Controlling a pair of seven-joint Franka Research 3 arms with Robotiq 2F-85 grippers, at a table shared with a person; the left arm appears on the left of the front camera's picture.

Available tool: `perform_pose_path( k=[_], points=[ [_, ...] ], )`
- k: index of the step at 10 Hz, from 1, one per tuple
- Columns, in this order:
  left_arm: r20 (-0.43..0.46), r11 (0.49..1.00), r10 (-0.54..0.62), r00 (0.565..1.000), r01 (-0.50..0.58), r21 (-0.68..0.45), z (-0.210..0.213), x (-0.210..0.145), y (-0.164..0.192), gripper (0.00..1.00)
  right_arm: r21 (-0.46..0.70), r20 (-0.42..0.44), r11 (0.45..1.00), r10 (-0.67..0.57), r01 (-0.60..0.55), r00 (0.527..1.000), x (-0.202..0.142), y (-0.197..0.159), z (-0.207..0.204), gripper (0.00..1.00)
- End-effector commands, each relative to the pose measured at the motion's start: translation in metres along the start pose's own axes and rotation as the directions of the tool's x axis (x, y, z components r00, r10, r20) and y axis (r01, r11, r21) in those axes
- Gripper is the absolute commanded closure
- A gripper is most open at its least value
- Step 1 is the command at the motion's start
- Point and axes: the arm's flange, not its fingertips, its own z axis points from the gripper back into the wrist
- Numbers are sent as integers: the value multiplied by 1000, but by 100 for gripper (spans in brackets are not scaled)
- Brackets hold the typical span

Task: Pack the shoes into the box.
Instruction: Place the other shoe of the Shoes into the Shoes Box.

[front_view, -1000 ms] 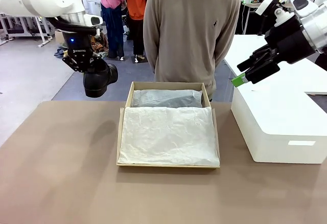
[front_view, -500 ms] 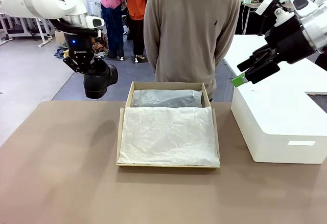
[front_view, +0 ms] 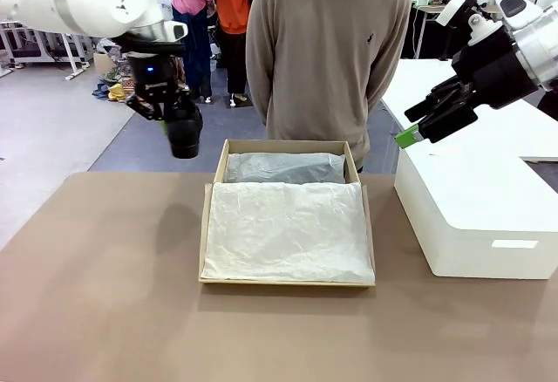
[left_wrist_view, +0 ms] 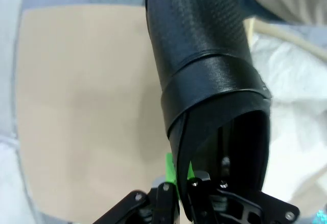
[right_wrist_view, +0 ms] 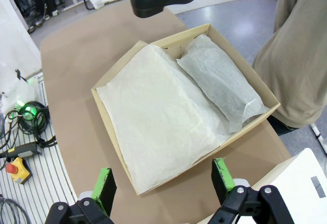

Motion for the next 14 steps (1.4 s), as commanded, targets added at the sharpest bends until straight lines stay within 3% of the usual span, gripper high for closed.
perform_pose_path(
  k=[1, 4, 6, 7, 13, 14],
  points=[
    [82, 966, 252, 964, -256, 32, 8, -21, -34, 100, 18, 30, 1000, 20, -20, 999, 0, -3, -1, 0],
    [163, 897, 438, 884, -441, -17, 7, -38, -75, 100, 18, 30, 1000, 20, -20, 999, 0, -3, -1, 0],
    [154, 889, 459, 875, -452, -75, 4, -47, -89, 100, 18, 30, 1000, 20, -20, 999, 0, -3, -1, 0],
    [106, 897, 442, 891, -436, -78, 7, -48, -89, 100, 18, 30, 1000, 20, -20, 999, 0, -3, -1, 0],
    [111, 893, 449, 887, -447, -47, -2, -50, -89, 100, 18, 30, 1000, 20, -20, 999, 0, -3, -1, 0],
    [68, 848, 527, 847, -520, -99, -4, -53, -103, 100, 18, 30, 1000, 20, -20, 999, 0, -3, -1, 0]
  ],
)
